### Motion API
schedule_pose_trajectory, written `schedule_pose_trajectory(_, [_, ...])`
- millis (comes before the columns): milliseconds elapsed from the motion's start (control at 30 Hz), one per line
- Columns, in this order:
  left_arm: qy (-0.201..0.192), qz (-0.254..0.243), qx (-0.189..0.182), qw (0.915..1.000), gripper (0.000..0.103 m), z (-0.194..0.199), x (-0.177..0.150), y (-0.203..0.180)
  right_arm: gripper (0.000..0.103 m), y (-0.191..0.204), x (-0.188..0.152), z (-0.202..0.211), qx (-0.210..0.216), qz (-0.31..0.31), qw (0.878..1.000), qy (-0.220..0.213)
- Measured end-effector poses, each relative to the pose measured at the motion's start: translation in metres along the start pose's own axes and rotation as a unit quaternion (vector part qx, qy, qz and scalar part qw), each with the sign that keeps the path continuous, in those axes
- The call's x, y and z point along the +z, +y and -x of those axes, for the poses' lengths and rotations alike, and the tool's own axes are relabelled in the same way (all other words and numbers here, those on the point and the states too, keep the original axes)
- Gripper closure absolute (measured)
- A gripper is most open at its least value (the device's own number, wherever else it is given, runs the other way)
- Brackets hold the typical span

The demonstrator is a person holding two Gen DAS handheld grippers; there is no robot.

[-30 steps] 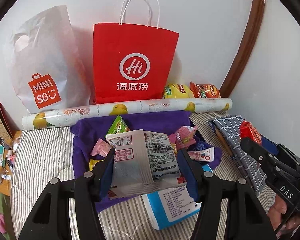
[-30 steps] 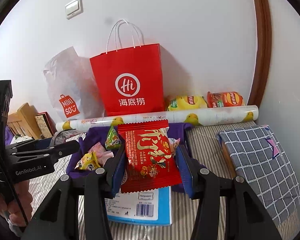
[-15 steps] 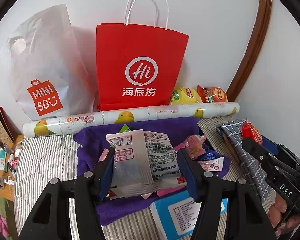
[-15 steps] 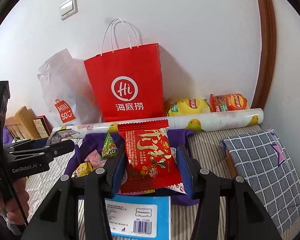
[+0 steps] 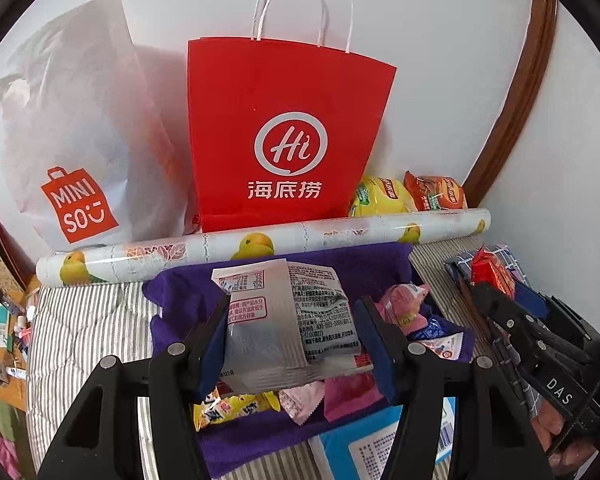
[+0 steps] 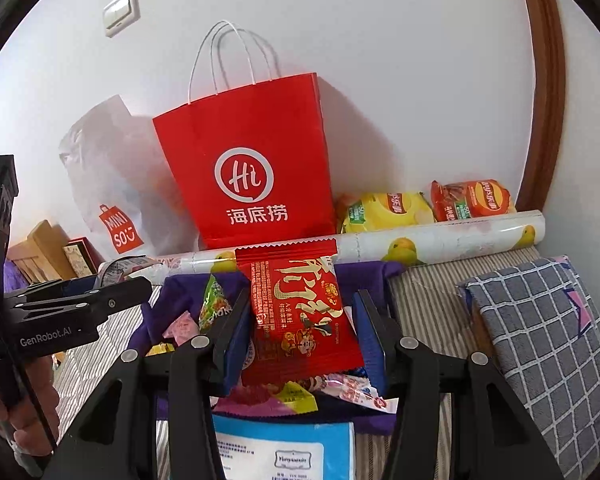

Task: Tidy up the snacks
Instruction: 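Carry the red candy packet and white packet over the purple towel with both tools, then open the right tool to drop the red packet while the left tool releases the white packet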

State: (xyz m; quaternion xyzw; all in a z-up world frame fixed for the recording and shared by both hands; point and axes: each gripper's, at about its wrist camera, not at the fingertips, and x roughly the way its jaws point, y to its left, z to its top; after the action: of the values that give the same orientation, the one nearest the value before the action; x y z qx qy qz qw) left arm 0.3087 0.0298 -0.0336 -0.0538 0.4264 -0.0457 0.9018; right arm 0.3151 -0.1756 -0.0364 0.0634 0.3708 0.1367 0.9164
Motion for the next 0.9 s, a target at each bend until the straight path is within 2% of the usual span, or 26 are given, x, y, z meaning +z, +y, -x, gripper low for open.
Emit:
schedule_pose_trajectory(433, [0.031, 0.01, 0.0, 0.9995, 0.045, -0.033, -0.003, 0.01, 0.054, -0.004, -0.005, -0.043, 0.005, -0.009, 1.0, 0.025])
schedule_pose_trajectory(667, [0.055, 0.011, 0.007, 0.9984, 0.045, -0.051, -0.008, 0.013, 0.054, -0.008, -0.018, -0.072, 0.008, -0.016, 0.998, 0.055])
schedule_pose_trajectory(900, [0.073, 0.005, 0.013, 0.9972, 0.045, -0.064, -0.012, 0.01, 0.054, -0.004, -0.029, -0.083, 0.01, -0.003, 0.997, 0.077])
